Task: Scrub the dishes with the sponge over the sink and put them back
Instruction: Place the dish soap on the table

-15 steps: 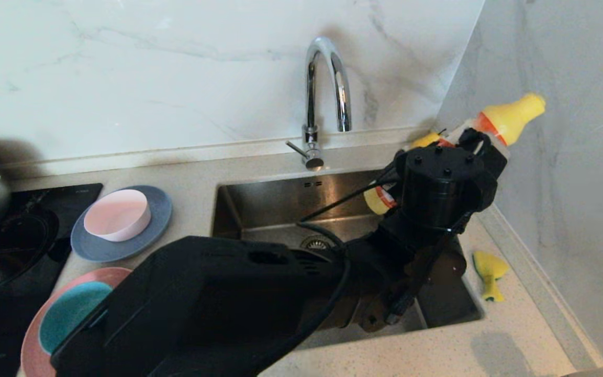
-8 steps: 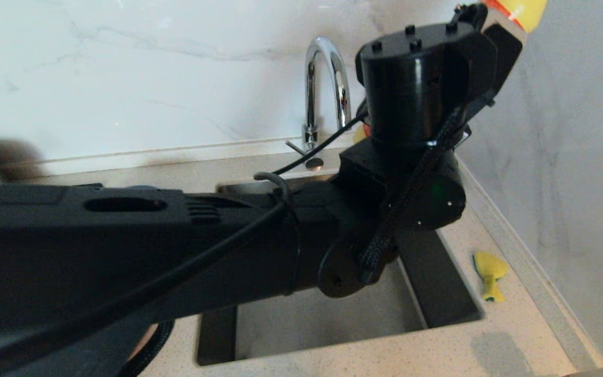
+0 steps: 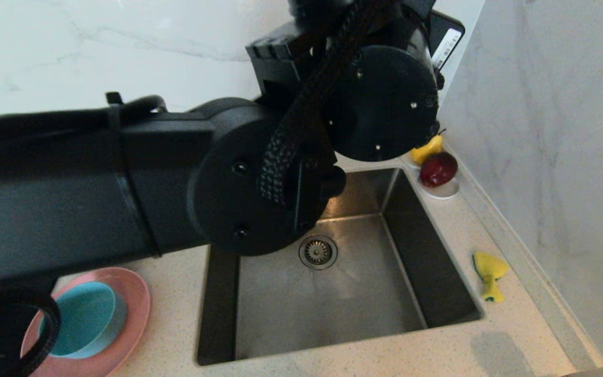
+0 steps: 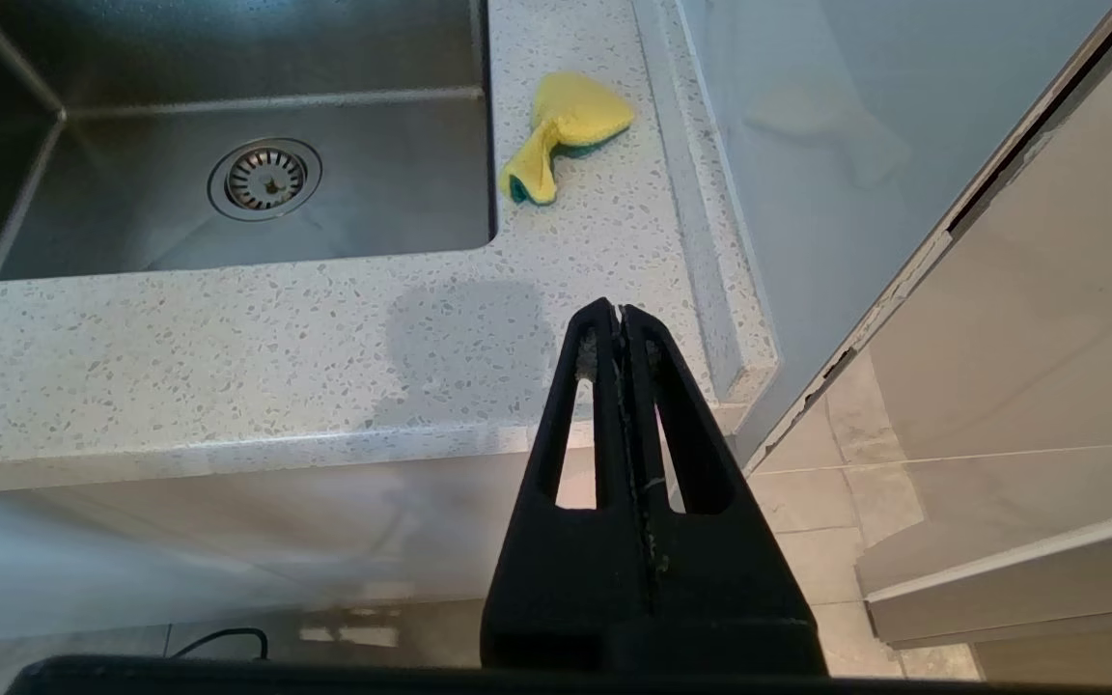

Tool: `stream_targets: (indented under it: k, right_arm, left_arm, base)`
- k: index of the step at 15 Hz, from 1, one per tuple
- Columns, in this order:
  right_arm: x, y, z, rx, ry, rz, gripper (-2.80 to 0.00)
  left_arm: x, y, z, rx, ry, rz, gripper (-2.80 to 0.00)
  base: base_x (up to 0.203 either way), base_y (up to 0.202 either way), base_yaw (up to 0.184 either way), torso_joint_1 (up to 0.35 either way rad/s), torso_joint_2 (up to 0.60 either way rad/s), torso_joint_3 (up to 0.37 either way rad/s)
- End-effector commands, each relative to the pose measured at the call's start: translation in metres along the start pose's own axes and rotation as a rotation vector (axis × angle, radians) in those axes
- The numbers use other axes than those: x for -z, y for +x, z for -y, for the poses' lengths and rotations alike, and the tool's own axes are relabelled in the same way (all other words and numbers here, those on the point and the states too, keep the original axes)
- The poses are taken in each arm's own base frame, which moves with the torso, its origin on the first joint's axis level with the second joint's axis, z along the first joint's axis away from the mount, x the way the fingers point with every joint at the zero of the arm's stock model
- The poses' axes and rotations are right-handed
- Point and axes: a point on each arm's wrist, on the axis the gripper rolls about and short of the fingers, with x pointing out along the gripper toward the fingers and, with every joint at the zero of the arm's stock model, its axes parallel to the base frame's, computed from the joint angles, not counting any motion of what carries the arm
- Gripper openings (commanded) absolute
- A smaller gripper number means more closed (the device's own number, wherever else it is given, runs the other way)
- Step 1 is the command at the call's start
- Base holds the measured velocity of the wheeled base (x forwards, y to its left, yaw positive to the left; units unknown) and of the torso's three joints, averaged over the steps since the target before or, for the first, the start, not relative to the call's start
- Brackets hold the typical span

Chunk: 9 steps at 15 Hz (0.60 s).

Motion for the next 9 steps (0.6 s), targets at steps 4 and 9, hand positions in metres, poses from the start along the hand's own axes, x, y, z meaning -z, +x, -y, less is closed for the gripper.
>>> stream_targets:
  k: [4, 9]
  right_arm:
    - [0.000, 0.000, 0.000, 0.000, 0.000, 0.000, -2.80]
    - [0.000, 0.000, 0.000, 0.000, 0.000, 0.000, -2.80]
  left_arm:
    - [-0.019, 0.003, -0.048, -0.097, -0.036, 0.031, -2.80]
    - [-0.039, -0.006, -0.127, -0.192, -0.139, 0.005, -2.80]
  base:
    - [0.000, 0.000, 0.000, 0.000, 0.00, 0.000]
    - [0.000, 0.000, 0.000, 0.000, 0.00, 0.000]
